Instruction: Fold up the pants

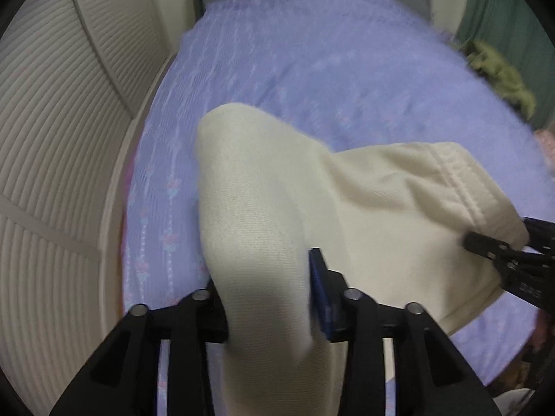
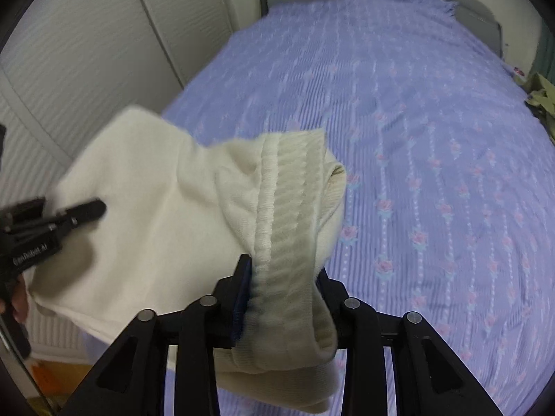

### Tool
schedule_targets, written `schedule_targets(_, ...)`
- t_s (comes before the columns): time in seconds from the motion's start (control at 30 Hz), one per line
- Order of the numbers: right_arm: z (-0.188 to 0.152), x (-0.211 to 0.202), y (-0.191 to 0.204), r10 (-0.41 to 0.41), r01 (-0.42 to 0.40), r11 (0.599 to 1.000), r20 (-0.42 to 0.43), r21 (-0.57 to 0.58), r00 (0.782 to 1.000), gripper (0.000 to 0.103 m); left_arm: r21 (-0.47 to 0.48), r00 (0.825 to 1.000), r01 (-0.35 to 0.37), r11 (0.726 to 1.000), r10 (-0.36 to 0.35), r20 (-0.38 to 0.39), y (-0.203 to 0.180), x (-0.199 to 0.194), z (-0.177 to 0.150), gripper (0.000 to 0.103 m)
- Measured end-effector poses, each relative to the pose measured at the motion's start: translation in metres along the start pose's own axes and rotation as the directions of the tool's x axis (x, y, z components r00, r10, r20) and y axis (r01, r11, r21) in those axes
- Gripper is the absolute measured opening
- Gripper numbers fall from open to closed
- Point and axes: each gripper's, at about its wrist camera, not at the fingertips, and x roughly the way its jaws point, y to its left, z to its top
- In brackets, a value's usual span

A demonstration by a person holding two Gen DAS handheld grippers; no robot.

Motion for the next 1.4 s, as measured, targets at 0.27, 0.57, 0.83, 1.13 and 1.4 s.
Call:
schedule_targets(0.27,-0.024,0.007,-0.020,-0.145,0.146,0.989,-0.056,0.009,0.988,0.075,-0.064,0.962,-0.267,0.962,0.262,-0.074,0.020,0.016,-0.028,0.062)
schedule_targets(0.57,-0.065,-0.098,-0.039,-0.151,0.153,0.988,0.144,-0.004,0.978,0.075,-0.065,0.951,-0.222,0.973,0.231,0.204,-0.066,-0.108,-0.058,0.081)
schedule_targets(0.83,-0.108,-0.216,-0.077,-0.107,0.115,0.993,0.338,-0.005,0.935,0.087,-0.104,0.924,-0.128,0.986,0.157,0.350,-0.151,-0.206,-0.073,0.094)
schedule_targets(1.13,-0.179,-0.313,-0.153,-0.110,0.097,0.994,0.426,0.054,0.898,0.090,-0.133,0.908,-0.053,0.990,0.103,0.406,-0.257,-0.287,-0.110,0.102)
schedule_targets(1.4,-0.251,-0.374,-0.216,-0.128,0.116,0.992,0.460,0.055,0.878,0.090,-0.070,0.892,-0.057,0.996,0.083,0.445,-0.376,-0.323,-0.166,0.102)
